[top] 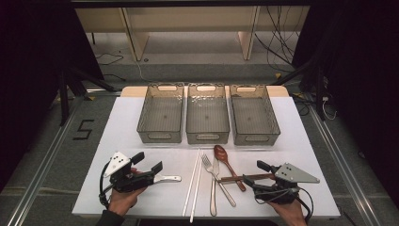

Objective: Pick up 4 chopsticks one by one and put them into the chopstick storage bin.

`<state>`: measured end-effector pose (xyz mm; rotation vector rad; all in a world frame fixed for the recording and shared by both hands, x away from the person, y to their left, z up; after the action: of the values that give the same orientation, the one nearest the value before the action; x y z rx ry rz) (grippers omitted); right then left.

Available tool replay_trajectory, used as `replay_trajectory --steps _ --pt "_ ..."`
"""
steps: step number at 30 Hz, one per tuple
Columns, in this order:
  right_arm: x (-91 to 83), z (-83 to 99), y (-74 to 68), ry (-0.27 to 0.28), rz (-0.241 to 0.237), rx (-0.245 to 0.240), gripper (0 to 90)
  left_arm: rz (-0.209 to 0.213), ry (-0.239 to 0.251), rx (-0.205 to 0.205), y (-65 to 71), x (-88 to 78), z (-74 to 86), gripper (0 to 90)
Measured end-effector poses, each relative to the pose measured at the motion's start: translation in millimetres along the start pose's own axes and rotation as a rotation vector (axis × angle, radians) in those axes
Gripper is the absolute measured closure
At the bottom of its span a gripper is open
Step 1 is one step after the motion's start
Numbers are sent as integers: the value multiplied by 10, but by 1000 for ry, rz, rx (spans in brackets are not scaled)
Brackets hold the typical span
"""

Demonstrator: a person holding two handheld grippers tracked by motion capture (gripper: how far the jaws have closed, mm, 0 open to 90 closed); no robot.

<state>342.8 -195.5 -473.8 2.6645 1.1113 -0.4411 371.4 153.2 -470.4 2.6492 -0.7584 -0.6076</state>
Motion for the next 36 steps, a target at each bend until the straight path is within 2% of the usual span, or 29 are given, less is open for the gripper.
replay_trajectory --steps 7,14,16,22,23,25,26,28,29,31,36 --pt "10 -5 6 -23 -14 -23 270 -3 0 1 -6 -3 1 160" --pt "-23 -32 90 -102 -15 -117 276 -6 -2 1 -13 -5 1 159" --pt "-29 -33 105 -114 -23 -123 280 -6 -2 0 -13 -3 2 160" --pt "-34 67 172 -276 -94 -217 303 -9 -4 1 -18 3 3 159" --pt "-34 67 172 -276 -94 -217 303 -10 -2 -1 -19 5 2 159" --pt "-25 87 180 -306 -100 -253 329 -11 -2 0 -20 8 2 159" --pt "-8 108 164 -344 -119 -279 344 -12 -3 0 -21 9 3 160" --pt "22 132 154 -378 -134 -313 378 -14 -5 1 -25 11 4 160" --pt "22 132 154 -378 -134 -313 378 -14 -6 2 -26 12 4 160" --pt "85 174 129 -420 -160 -342 402 -14 -5 1 -26 12 3 160" --pt "180 275 105 -487 -180 -406 459 -14 -2 -1 -31 6 0 159"
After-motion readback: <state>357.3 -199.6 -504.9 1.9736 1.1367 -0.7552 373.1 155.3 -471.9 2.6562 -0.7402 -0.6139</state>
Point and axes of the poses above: each handheld gripper's, and its own axes: x roughly forward along the jaws, z roughly out of its underside, y roughly to its right, the point moved 8 cm from there along x, roughly forward along the jaws, and after that the axes turned 11 degrees about -x, right-handed, at the moved point
